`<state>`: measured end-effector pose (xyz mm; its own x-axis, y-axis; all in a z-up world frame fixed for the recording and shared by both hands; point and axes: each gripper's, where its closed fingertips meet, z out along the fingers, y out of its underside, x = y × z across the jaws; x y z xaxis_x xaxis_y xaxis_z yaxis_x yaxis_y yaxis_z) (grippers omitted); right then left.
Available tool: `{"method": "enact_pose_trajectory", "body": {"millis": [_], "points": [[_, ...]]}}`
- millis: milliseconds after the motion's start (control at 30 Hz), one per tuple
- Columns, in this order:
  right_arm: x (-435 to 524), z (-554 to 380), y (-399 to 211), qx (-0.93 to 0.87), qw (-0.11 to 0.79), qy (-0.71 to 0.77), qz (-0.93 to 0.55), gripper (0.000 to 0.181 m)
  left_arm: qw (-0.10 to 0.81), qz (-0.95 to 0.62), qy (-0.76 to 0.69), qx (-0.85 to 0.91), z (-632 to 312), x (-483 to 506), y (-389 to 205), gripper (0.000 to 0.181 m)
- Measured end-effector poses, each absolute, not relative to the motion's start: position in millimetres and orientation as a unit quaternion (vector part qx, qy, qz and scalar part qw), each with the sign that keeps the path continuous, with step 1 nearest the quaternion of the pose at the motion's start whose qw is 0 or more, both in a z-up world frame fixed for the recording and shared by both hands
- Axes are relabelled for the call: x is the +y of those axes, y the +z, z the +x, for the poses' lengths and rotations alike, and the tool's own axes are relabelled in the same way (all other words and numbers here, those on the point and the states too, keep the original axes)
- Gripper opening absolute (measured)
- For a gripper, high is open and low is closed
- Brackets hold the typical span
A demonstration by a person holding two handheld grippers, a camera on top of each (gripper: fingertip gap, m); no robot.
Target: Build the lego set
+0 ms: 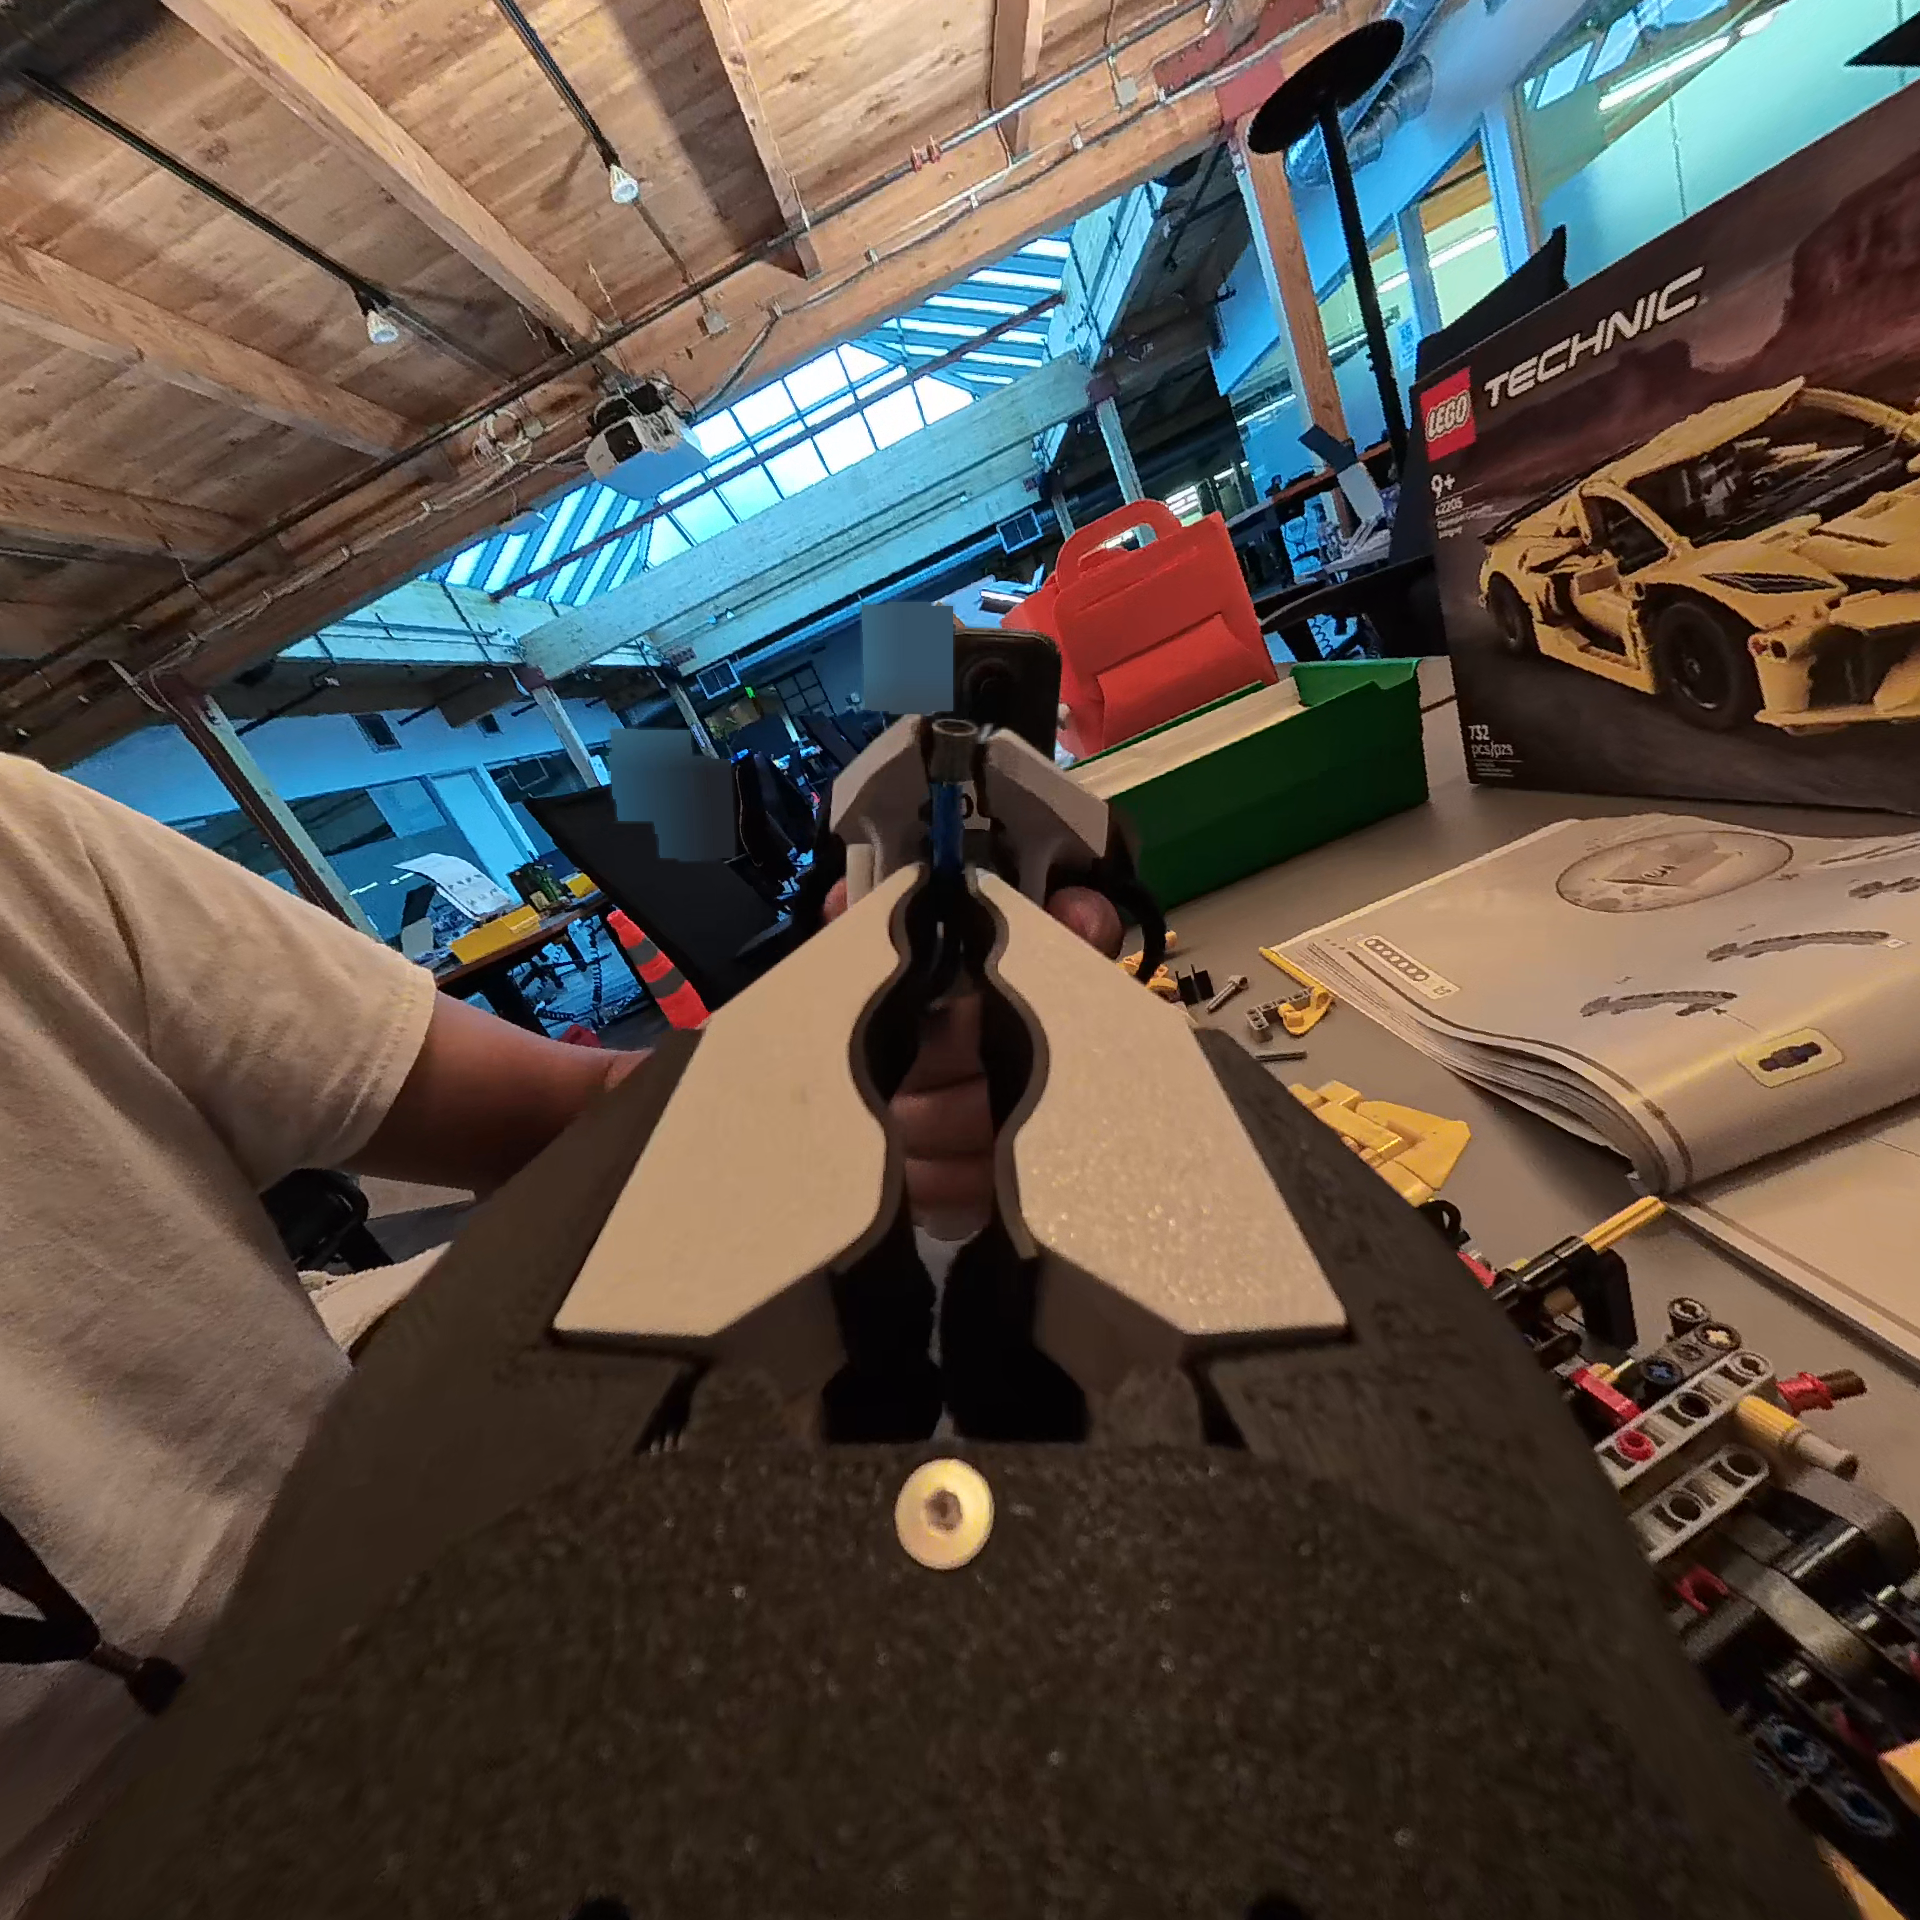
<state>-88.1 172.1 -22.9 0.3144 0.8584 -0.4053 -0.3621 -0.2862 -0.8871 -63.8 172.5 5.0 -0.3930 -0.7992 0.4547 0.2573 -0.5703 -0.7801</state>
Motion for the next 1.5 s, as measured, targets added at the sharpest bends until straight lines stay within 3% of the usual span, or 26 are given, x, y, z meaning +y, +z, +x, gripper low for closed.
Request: {"method": "enact_pose_trajectory", "body": {"millis": [1000, 1500], "points": [[171.4, -87.2, -23.6, -0.19, 0.542, 0.575, -0.582, 0.002, 0.343, -0.438, -0.769, 0.314, -61.6, 171.8, 2.0, 0.006], [175.7, -75.9, -34.5, -0.196, 0.55, 0.514, -0.629, 0.002, 0.401, -0.473, -0.676, 0.398, -57.5, 171.8, -12.5, 0.005]]}}
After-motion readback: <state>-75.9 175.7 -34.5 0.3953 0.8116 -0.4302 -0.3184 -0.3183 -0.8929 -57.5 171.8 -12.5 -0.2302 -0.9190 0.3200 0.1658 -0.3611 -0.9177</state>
